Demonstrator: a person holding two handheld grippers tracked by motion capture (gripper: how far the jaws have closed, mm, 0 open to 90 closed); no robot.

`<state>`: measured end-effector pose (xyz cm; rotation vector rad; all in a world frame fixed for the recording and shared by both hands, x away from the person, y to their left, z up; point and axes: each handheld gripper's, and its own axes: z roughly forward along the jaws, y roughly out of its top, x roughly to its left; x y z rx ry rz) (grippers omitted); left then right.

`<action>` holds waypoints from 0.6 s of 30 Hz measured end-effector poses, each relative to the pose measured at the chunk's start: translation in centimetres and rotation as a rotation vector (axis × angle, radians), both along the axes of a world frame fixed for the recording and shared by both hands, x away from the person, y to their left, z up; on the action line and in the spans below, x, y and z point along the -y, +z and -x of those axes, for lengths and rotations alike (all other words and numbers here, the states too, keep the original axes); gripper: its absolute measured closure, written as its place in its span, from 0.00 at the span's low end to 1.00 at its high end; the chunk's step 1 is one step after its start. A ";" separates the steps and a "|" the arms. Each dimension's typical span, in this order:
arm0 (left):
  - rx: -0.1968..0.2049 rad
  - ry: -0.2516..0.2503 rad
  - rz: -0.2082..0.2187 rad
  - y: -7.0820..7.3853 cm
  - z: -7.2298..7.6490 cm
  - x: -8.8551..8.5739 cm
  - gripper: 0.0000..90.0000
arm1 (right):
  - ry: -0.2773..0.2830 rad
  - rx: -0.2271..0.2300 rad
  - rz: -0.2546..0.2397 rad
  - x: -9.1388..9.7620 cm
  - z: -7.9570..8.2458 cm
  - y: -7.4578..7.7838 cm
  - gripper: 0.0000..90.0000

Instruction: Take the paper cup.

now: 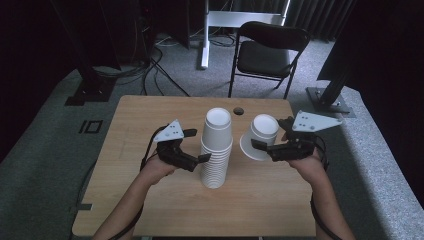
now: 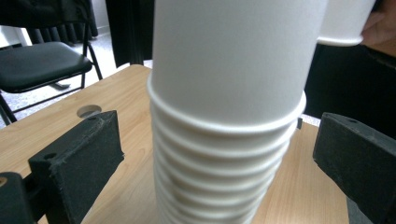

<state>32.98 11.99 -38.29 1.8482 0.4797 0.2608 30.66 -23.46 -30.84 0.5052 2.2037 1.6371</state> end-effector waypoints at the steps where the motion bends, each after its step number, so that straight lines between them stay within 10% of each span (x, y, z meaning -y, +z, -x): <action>1: 0.002 0.008 0.003 -0.2 0.4 -0.4 0.02 | -0.001 -0.006 -0.002 0.2 0.0 -0.4 0.25; 18: -0.049 0.023 -0.015 -4.4 4.4 -1.7 0.02 | -0.020 -0.011 -0.005 0.9 1.7 -3.7 0.25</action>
